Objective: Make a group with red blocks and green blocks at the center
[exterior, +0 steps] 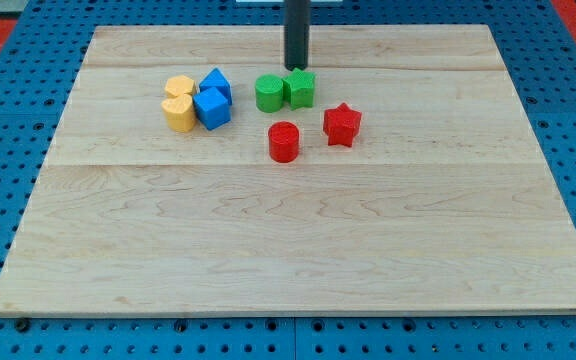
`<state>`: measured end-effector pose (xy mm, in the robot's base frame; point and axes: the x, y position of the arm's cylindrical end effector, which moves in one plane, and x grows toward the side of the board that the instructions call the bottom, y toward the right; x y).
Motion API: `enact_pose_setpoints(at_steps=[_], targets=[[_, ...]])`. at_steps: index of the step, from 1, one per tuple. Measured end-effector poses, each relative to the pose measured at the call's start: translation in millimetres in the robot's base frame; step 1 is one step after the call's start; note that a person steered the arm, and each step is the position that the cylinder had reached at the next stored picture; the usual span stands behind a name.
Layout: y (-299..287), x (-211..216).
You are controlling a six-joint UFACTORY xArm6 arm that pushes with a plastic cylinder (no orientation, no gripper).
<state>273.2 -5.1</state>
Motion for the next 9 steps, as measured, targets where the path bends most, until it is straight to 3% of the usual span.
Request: enact_pose_setpoints(at_steps=[2,3,4,6,8,9], targets=[[-18.0,92.1],[1.5,108.7],[-45.4,88.0],[-36.3,38.9],[59.9,37.6],[66.3,1.4]])
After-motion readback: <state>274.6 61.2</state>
